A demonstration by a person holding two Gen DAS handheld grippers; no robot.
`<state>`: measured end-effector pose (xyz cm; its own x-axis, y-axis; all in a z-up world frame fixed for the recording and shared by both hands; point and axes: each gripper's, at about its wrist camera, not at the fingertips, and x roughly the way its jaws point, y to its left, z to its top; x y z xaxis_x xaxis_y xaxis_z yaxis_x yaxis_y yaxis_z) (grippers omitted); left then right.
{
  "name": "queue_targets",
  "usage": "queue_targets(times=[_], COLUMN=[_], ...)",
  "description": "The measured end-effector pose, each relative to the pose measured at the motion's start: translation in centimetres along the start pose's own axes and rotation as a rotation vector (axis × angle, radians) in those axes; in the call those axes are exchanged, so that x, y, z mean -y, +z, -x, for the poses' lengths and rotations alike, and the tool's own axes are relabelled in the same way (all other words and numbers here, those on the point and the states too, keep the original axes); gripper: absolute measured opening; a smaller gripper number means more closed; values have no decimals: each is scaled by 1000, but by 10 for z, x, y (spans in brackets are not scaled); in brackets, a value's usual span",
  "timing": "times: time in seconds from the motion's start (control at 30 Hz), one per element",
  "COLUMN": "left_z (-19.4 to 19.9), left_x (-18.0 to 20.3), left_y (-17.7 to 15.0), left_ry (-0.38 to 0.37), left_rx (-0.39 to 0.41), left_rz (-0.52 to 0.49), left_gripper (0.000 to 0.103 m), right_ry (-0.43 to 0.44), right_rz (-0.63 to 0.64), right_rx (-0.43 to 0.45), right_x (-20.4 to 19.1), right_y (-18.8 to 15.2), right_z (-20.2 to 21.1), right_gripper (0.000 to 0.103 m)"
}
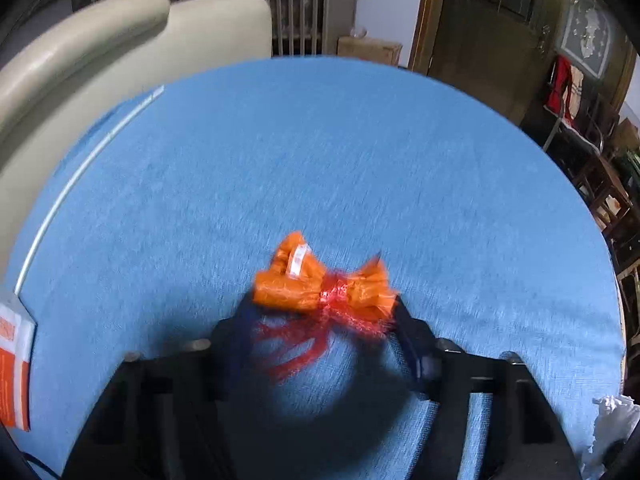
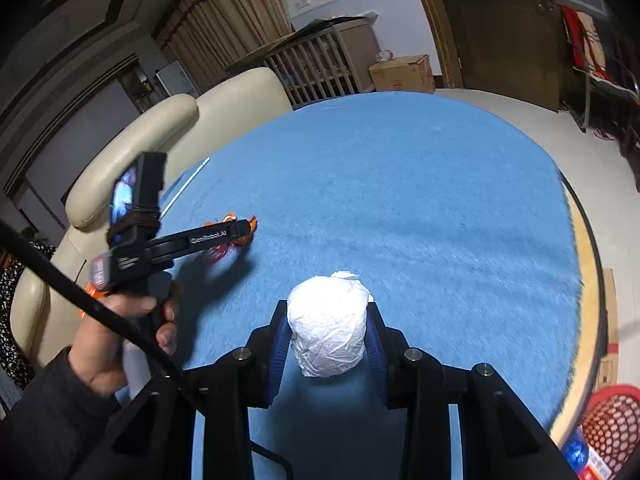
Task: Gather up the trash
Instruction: 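Grasp the orange mesh wrapper with left tool while right grasps the white paper ball, then lift the wrapper and paper ball and carry them toward the red wastebasket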
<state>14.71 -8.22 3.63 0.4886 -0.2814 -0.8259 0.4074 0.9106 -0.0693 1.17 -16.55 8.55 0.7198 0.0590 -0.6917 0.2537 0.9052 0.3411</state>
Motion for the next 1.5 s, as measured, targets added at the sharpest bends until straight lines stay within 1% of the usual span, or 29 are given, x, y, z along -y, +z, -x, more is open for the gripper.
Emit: queue_targets(times=[0.07,0.13,0.2,0.33,0.4,0.53,0.67,0.87,1.03,1.17,1.5], left_z=[16,39,57,59,59,62,75,86,101,107,104], left_x=[0,3,3,2,4,10,10,14,18,23,28], left_y=[-8,-22,-36,-31,-32,-40,-59,-67,-80,-85,-85], left_ry=[-13,-6,3,22,47,53,39,14,-3,-12,-25], left_rx=[17,51,66,63,61,51,51,69,87,93,93], left_rz=[0,-24,-30,-7,8,22,29,20,20,7,-29], left_gripper=[63,63,63,63,63,63,63,63,63,63,63], right_ry=[8,16,29,49,55,58,46,14,-4,-17,-30], right_rz=[-11,-12,-15,-17,-15,-11,-9,-27,-37,-41,-50], right_rx=[4,11,16,16,16,11,5,36,58,73,87], right_x=[1,0,-1,-8,-13,-17,-18,-11,-8,-6,-1], right_y=[-4,-8,-12,-28,-42,-69,-94,-117,-131,-135,-138], right_z=[5,9,15,25,33,50,67,100,120,130,139], right_gripper=[38,38,38,38,38,38,38,38,38,38,38])
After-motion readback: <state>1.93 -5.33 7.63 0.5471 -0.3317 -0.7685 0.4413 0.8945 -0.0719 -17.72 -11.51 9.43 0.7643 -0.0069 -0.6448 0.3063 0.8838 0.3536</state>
